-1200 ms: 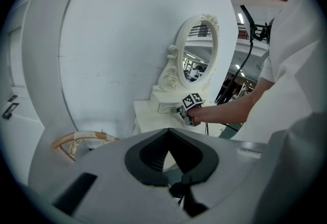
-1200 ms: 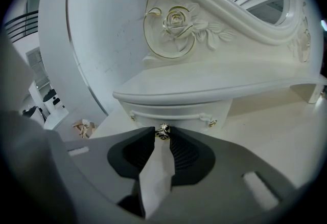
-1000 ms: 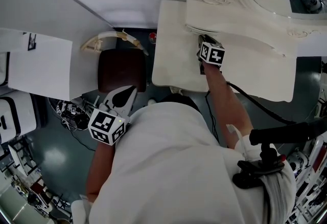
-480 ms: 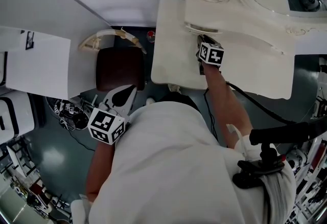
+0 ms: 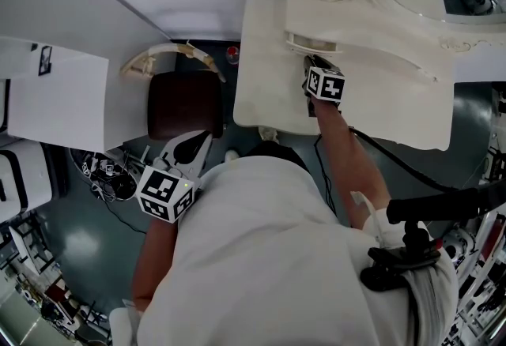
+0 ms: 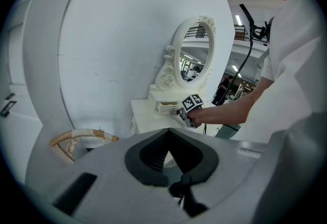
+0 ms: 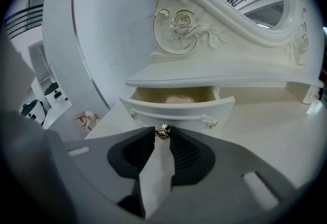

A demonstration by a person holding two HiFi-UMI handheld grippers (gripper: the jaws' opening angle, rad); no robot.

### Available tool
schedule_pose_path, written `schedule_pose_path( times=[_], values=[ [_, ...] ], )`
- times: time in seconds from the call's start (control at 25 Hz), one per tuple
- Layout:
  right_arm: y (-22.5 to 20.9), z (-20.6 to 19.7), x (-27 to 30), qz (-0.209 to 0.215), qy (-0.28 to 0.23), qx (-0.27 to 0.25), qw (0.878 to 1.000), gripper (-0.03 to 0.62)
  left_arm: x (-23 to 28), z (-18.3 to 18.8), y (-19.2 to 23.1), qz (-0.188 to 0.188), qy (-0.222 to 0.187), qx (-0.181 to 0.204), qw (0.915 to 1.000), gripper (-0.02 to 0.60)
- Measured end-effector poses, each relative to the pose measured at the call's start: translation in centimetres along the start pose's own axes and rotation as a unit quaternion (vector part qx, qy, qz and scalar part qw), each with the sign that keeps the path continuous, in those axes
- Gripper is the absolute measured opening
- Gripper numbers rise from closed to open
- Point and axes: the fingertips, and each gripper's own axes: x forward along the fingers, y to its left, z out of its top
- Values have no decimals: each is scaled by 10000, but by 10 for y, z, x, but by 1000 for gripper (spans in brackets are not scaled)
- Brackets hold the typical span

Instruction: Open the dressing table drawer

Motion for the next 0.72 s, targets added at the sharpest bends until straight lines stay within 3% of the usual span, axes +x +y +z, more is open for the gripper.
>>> schedule_pose_path(
  times=[0.72],
  values=[
    [4,-9,-8,-21,31,-53,10000,96,-9,-7,-3,-53,-1,49,10000,3]
  ],
)
